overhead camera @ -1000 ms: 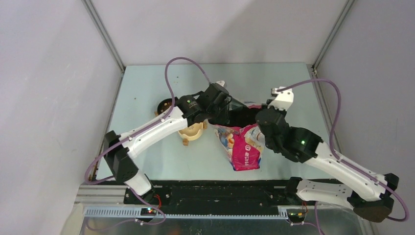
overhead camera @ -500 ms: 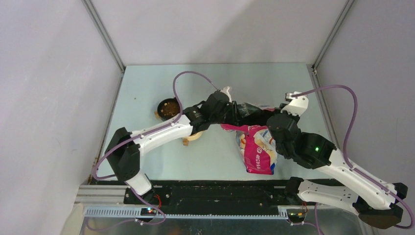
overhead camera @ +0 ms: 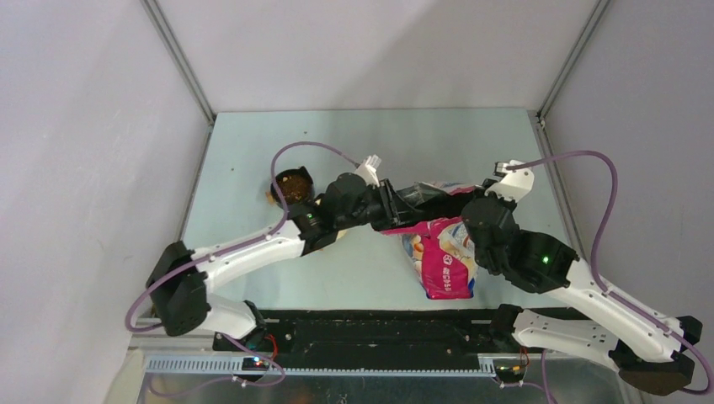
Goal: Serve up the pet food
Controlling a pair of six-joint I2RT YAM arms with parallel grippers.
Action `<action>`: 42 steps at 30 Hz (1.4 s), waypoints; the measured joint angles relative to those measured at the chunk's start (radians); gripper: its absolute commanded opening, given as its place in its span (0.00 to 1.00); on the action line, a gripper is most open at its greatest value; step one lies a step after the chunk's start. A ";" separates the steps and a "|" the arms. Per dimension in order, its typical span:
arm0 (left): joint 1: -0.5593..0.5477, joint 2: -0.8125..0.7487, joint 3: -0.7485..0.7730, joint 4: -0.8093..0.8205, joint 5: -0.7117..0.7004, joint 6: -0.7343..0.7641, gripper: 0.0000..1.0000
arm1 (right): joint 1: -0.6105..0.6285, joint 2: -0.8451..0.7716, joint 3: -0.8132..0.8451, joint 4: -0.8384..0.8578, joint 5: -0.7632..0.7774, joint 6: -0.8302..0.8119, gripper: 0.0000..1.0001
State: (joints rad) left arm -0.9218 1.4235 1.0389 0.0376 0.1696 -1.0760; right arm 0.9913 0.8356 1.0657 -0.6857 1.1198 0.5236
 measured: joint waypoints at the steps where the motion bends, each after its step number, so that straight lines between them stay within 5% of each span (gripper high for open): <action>1: -0.001 -0.024 -0.018 0.008 0.002 -0.011 0.00 | 0.000 -0.002 -0.002 0.003 0.002 -0.001 0.00; 24: 0.069 -0.538 -0.324 0.017 -0.158 -0.084 0.00 | -0.013 -0.020 -0.024 0.017 0.027 -0.031 0.00; 42: 0.107 -0.533 -0.405 0.238 -0.042 -0.093 0.00 | -0.010 -0.024 -0.026 0.052 -0.031 -0.093 0.00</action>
State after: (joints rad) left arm -0.8150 0.8906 0.6338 0.2760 0.1280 -1.1690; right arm 0.9817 0.8120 1.0397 -0.6334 1.0889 0.4309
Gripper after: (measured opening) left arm 0.310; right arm 0.009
